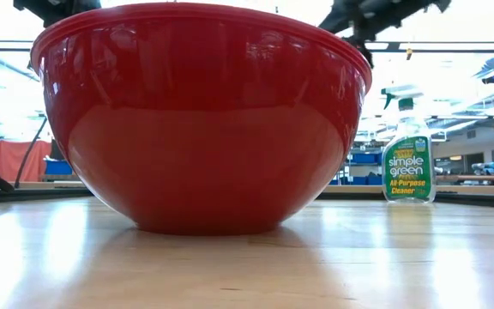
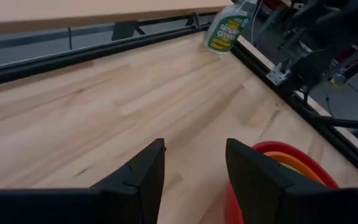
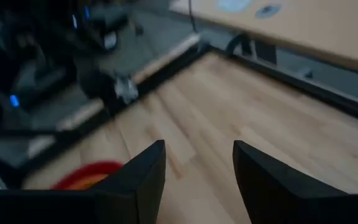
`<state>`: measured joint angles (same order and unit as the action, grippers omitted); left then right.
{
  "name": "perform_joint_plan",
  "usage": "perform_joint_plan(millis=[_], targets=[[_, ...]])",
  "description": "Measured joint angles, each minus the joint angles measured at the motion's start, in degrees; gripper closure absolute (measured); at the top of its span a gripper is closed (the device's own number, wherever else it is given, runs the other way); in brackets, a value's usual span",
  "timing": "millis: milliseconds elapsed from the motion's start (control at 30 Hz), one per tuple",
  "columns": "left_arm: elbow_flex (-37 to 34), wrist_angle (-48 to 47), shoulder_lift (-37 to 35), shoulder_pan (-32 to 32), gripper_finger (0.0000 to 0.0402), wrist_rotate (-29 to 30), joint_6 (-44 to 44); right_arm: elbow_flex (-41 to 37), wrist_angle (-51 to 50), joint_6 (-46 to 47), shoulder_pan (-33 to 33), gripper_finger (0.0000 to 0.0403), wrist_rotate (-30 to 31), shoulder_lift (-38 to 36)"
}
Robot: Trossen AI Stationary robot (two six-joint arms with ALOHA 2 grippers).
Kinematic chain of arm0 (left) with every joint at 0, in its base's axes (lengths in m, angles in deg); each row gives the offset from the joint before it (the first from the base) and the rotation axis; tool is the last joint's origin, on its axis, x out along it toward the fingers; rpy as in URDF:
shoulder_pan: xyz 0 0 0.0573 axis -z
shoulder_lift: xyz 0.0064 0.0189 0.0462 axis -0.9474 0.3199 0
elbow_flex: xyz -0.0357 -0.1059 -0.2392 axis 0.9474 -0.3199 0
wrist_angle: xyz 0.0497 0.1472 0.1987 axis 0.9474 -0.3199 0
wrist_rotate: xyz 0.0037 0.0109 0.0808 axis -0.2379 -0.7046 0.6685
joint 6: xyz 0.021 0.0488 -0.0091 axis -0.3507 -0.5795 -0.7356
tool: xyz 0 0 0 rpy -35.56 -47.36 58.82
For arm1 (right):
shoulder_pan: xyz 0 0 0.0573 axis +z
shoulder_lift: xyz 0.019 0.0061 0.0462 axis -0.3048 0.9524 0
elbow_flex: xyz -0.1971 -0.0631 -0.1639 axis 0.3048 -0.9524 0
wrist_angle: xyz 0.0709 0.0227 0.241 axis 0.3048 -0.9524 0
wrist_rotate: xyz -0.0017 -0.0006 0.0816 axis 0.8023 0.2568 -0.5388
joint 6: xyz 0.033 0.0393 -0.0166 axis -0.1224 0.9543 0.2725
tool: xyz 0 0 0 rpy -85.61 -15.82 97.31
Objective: Nest bowls inside each other
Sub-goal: Return to Home Position
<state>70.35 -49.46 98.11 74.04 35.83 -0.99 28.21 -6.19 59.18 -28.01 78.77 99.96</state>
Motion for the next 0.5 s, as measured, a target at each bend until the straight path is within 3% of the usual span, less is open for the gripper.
perform_joint_plan(millis=[367, 500], targets=[[-0.12, 1.32, 0.03, -2.56, 0.0230, 0.53, -4.05, -15.44, 3.05, 5.00, -9.96, 0.0209, 1.79, -26.37], [-4.47, 7.07, -1.68, -3.46, 0.0230, 0.49, -4.48, -20.09, 2.76, 7.22, -13.18, 0.0212, 1.43, -33.18]])
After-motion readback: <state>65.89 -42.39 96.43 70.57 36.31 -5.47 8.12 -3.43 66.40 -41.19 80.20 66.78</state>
